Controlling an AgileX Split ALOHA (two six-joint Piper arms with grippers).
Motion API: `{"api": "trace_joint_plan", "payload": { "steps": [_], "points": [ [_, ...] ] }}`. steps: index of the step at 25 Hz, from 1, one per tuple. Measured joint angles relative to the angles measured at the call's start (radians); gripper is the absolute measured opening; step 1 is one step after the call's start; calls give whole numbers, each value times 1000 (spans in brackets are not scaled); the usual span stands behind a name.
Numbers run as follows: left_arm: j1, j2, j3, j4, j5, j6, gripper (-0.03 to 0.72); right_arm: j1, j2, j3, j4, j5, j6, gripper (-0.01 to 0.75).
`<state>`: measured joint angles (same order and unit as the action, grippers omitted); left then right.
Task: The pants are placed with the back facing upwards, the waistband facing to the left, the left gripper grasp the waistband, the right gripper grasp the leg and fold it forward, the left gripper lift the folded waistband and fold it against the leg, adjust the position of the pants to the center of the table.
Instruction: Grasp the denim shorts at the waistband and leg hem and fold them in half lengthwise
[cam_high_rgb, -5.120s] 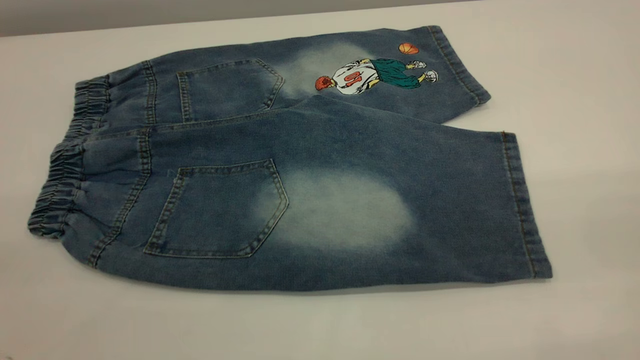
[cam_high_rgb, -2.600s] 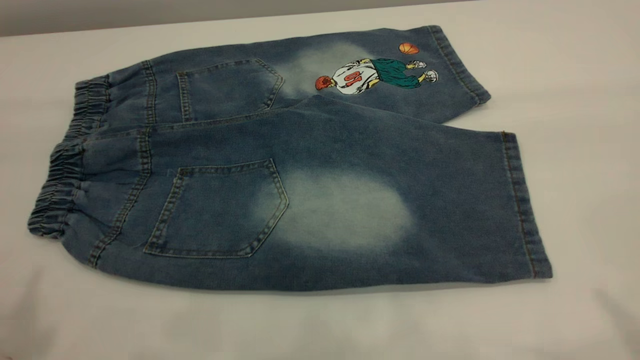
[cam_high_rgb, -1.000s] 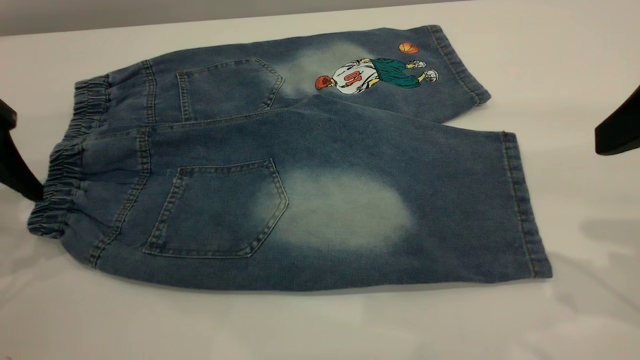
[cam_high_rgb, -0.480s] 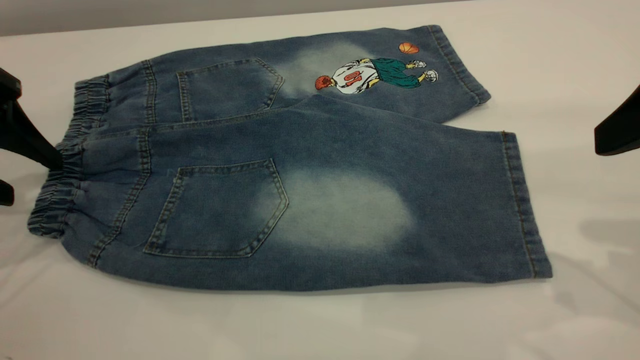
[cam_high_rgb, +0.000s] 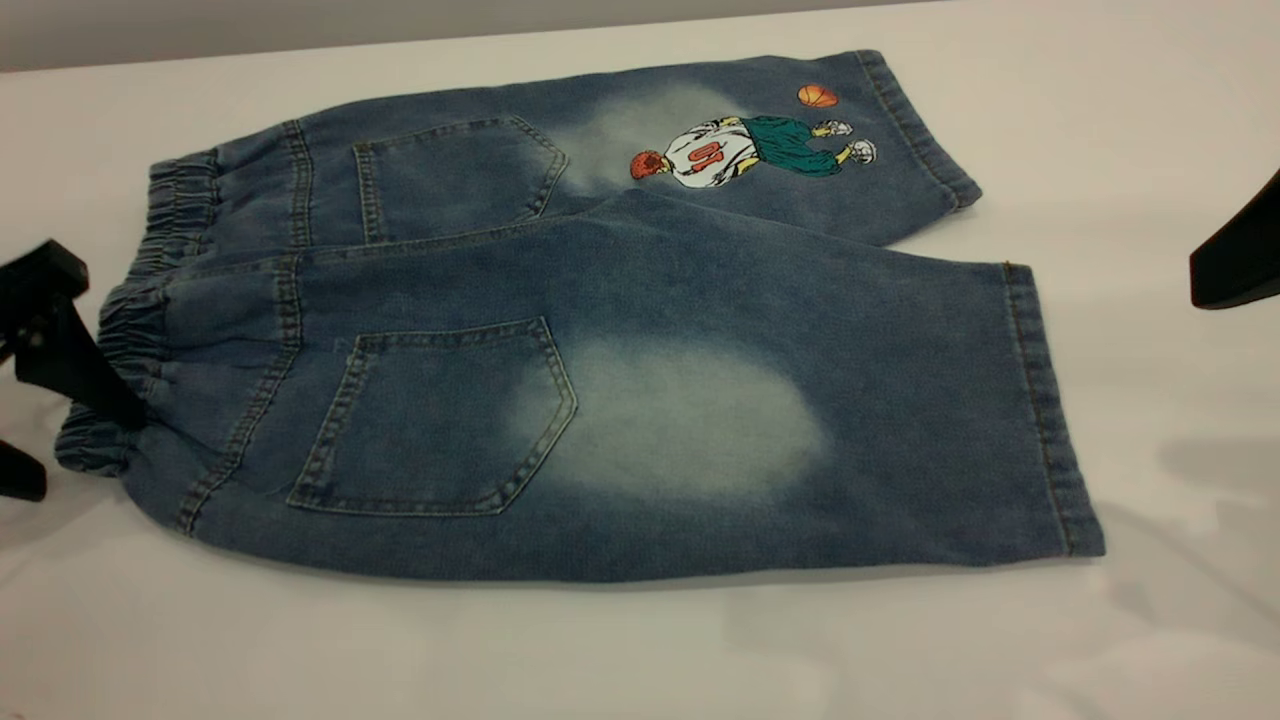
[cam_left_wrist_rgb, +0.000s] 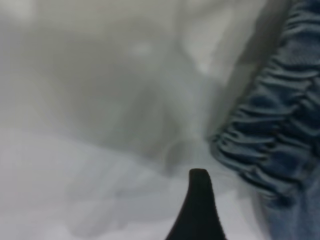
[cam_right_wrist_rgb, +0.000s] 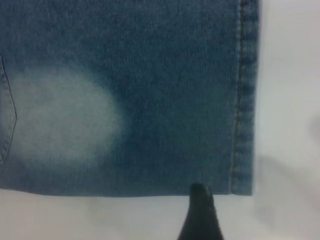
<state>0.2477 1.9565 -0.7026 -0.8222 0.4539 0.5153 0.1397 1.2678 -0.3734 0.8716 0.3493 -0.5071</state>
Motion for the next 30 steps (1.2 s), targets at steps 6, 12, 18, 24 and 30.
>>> {"api": "trace_joint_plan", "payload": {
  "steps": [6, 12, 18, 24, 30],
  "points": [
    [0, 45, -1, -69, -38, 43, 526, 0, 0, 0, 0, 0, 0, 461],
    [0, 58, -1, -228, -32, 189, 524, 0, 0, 0, 1, 0, 0, 461],
    [-2, 61, 0, -304, -59, 242, 415, 0, 0, 0, 2, 9, 0, 461],
    [-2, 62, 1, -307, -74, 240, 123, 0, 0, 0, 4, 19, 0, 461],
    [-2, 12, 1, -304, -8, 239, 122, 0, 67, 17, 31, 86, 0, 461]
  ]
}}
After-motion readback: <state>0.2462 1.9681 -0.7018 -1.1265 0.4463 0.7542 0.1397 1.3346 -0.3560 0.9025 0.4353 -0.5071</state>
